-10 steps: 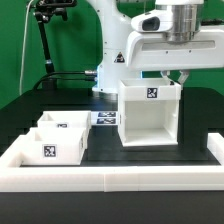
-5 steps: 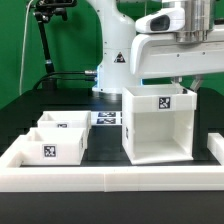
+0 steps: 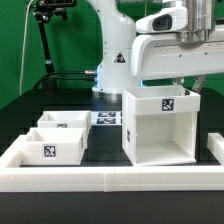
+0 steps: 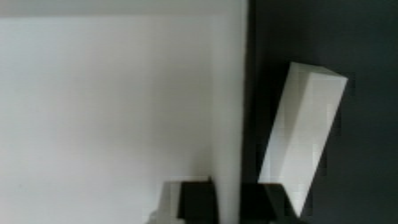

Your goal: Assemble drawer

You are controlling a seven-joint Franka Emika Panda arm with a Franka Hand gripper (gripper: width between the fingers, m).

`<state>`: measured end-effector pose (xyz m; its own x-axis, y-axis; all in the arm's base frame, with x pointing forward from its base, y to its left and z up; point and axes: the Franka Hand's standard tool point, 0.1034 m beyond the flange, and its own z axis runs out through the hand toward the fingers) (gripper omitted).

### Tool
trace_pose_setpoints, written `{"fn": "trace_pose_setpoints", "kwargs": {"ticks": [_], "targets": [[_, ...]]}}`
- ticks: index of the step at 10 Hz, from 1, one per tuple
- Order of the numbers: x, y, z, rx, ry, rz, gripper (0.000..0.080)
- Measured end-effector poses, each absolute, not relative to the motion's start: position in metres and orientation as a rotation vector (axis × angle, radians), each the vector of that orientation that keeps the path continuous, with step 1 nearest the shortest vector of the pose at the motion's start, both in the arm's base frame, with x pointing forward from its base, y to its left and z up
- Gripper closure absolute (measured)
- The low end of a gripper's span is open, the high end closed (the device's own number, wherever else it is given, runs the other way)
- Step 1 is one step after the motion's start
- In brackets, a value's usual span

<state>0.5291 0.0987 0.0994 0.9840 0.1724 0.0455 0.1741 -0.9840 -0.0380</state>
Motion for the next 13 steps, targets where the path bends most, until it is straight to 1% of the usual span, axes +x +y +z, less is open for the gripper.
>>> {"fn": "trace_pose_setpoints", "kwargs": {"ticks": [4, 5, 10, 12, 13], "targets": [[0.559, 0.096, 0.103, -3.071, -0.161, -0.078, 0.0761], [0.559, 0.097, 0.102, -3.071, -0.168, -0.082, 0.0761], [0.560, 0.100, 0.103, -3.042, 0.227, -0.068, 0.0761], [0.570, 0.090, 0.103, -2.993, 0.499, -0.066, 0.0761], [0.578, 0.084, 0.106, -2.958, 0.631, -0.076, 0.0761]]}}
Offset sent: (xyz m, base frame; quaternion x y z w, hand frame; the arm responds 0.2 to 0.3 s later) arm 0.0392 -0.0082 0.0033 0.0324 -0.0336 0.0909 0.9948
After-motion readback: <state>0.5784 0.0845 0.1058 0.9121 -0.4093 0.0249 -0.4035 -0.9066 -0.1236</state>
